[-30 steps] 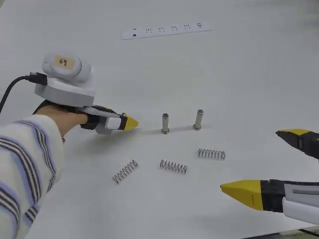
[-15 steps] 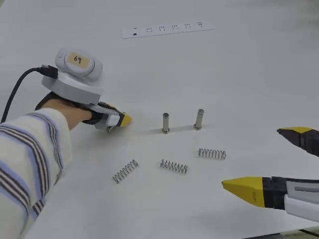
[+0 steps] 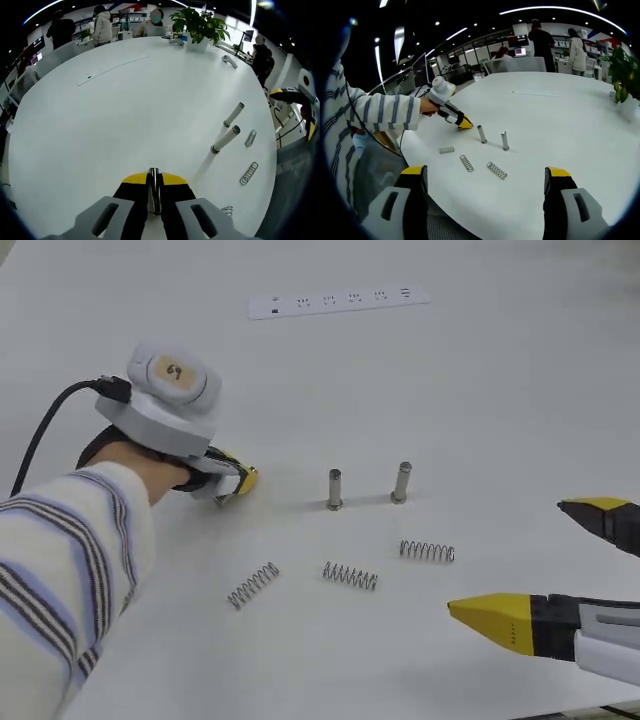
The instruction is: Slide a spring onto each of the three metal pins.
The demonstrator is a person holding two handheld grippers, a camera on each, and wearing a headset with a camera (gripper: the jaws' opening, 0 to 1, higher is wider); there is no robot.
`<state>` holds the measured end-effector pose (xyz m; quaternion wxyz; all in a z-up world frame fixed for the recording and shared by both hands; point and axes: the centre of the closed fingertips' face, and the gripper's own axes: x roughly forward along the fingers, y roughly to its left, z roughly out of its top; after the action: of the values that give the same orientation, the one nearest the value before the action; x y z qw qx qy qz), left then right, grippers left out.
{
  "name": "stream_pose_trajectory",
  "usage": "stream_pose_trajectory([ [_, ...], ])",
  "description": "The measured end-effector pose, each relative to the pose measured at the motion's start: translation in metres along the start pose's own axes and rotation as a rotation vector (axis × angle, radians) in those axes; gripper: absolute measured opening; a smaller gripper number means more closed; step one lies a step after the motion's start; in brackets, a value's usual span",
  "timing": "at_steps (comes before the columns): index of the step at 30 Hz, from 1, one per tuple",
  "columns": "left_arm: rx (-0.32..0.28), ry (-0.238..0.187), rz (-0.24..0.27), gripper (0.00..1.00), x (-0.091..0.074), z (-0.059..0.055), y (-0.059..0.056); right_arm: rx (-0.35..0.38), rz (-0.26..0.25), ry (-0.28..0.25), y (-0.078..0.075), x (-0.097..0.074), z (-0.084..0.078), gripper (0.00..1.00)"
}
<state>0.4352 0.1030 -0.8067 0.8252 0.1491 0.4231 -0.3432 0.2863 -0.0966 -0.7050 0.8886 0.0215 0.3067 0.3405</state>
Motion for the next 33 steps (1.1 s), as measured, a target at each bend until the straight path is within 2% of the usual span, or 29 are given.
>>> stream_pose_trajectory([
  [4,-0.006,0.0,0.0,0.01,0.0,0.0,0.0,0.004,-0.006,-0.004,-0.002,-0.002,0.0,0.96],
  [10,-0.052,-0.003,0.005,0.0,0.0,0.0,0.002,0.011,-0.014,-0.011,-0.003,-0.004,0.001,0.96],
  [14,-0.026,0.003,0.002,0.0,0.0,-0.001,0.001,0.012,-0.016,-0.016,-0.004,-0.004,0.001,0.95],
  [18,-0.032,0.006,-0.009,0.0,-0.002,-0.003,-0.002,0.015,-0.021,-0.018,-0.005,-0.004,0.0,0.95],
  [27,-0.081,-0.051,-0.006,0.0,-0.022,0.006,0.0,0.012,-0.02,-0.02,-0.005,-0.004,-0.001,0.96],
  [33,-0.111,-0.115,0.034,0.0,-0.036,0.004,-0.001,0.019,-0.014,-0.037,-0.004,-0.004,0.002,0.96],
])
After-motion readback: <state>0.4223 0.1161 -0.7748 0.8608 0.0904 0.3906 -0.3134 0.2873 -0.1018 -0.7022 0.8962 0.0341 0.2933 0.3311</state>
